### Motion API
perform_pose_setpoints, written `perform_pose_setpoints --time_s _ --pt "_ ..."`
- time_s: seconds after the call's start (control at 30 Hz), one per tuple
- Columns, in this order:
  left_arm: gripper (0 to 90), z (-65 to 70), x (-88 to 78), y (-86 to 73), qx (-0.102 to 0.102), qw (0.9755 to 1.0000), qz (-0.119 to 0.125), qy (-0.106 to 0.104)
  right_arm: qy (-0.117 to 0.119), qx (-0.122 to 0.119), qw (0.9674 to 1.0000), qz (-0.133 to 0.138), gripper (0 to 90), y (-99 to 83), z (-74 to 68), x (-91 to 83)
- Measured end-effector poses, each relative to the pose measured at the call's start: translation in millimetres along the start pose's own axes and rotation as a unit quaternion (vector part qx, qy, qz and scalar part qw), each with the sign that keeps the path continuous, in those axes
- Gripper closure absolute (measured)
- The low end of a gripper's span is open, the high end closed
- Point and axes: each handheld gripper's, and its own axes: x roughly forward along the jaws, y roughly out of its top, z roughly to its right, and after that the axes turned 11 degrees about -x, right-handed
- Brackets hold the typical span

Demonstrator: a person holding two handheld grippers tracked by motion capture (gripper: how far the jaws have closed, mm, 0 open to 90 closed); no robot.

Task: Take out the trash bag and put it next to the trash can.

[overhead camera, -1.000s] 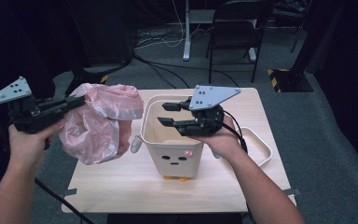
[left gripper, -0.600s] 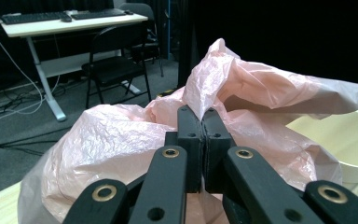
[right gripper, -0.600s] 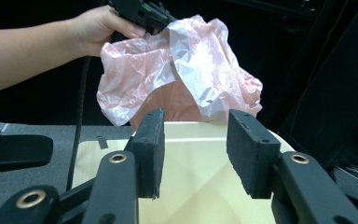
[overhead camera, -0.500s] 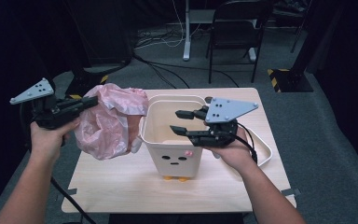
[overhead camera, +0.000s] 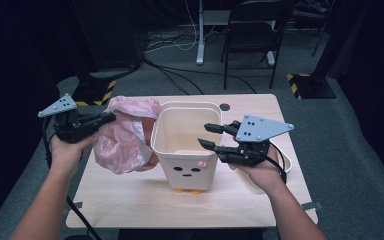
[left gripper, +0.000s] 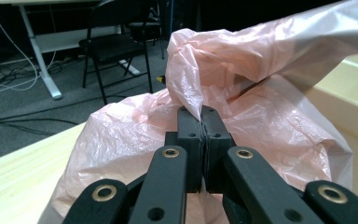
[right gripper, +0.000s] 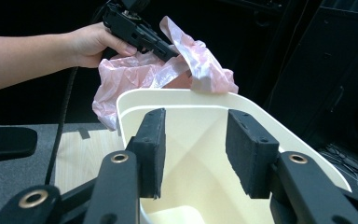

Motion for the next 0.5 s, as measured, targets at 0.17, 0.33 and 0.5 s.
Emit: perform_pose_setpoints --time_s 0.17,0.33,0.5 --pt "88.6 -8.0 5.7 -9.4 -0.006 0.9999 -0.007 0.010 -0.009 -0.001 1.0000 0.001 57.0 -3.2 -3.3 -7.5" --pt "88.6 -15.0 11.0 -19.1 -0.015 0.9997 -0.013 0.014 -0.021 -0.003 0.9998 0.005 57.1 -6.4 -5.8 -13.4" --pt "88.4 -20.1 20.6 -33.4 -0.015 0.9993 -0.028 0.021 -0.032 0.006 0.9994 0.009 57.3 -15.6 -7.0 -19.4"
